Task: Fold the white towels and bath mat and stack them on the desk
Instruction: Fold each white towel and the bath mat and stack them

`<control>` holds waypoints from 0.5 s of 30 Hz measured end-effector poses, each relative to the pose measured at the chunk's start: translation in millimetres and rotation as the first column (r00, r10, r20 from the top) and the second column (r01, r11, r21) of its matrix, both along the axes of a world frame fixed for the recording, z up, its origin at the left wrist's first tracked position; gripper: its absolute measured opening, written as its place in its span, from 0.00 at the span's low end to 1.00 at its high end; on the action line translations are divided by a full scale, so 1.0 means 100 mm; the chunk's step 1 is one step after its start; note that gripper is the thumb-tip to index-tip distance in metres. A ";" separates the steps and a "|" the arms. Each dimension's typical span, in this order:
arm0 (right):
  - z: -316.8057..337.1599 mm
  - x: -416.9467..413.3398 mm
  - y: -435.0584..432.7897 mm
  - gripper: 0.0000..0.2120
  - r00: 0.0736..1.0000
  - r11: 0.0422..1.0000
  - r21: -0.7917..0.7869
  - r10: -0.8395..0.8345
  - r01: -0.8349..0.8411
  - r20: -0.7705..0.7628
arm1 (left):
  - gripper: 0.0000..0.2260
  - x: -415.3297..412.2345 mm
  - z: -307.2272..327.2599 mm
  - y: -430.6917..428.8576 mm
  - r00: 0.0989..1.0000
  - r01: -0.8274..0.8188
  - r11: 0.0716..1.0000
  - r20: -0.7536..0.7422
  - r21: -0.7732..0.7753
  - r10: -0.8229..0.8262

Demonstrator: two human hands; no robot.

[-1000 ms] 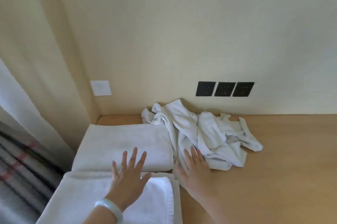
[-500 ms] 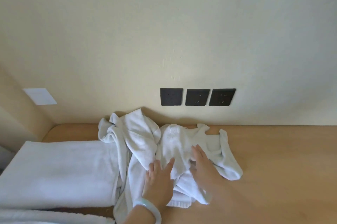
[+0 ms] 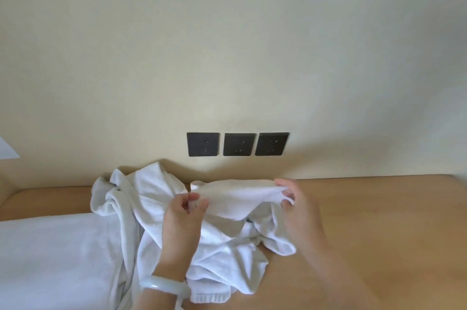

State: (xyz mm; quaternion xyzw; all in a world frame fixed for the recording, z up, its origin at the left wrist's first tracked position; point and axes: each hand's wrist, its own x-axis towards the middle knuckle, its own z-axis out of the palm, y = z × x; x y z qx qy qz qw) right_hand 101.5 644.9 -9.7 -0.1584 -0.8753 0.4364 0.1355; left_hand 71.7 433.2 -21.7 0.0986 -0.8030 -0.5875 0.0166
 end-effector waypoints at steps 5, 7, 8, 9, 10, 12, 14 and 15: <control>0.47 0.12 0.57 0.26 0.993 0.990 -0.135 -0.060 0.046 -0.101 | 0.10 -0.09 0.49 0.42 0.985 0.055 0.992 -0.167 0.116 -0.035; 0.63 0.18 0.84 0.23 0.985 0.969 -0.242 -0.088 0.050 -0.149 | 0.10 -0.09 0.68 0.65 0.970 0.148 0.976 -0.217 0.160 -0.111; 0.72 0.21 0.99 0.22 0.979 0.960 -0.275 -0.104 0.053 -0.174 | 0.10 -0.09 0.79 0.77 0.957 0.189 0.968 -0.250 0.163 -0.145; 0.79 0.25 1.16 0.21 0.974 0.953 -0.299 -0.119 0.056 -0.194 | 0.10 -0.09 0.90 0.91 0.943 0.223 0.962 -0.284 0.158 -0.172; 0.86 0.29 1.34 0.19 0.968 0.948 -0.311 -0.138 0.068 -0.208 | 0.10 -0.09 1.00 1.07 0.929 0.249 0.956 -0.317 0.152 -0.192; 0.96 0.38 1.75 0.18 0.963 0.949 -0.295 -0.179 0.114 -0.203 | 0.09 -0.07 1.17 1.46 0.905 0.290 0.945 -0.365 0.152 -0.218; 0.97 0.46 2.25 0.17 0.976 0.965 -0.207 -0.186 0.160 -0.110 | 0.09 0.00 1.26 1.94 0.888 0.320 0.935 -0.391 0.153 -0.240; 0.94 0.50 2.50 0.15 0.986 0.977 -0.143 -0.165 0.160 -0.023 | 0.09 0.04 1.26 2.20 0.881 0.338 0.933 -0.390 0.124 -0.267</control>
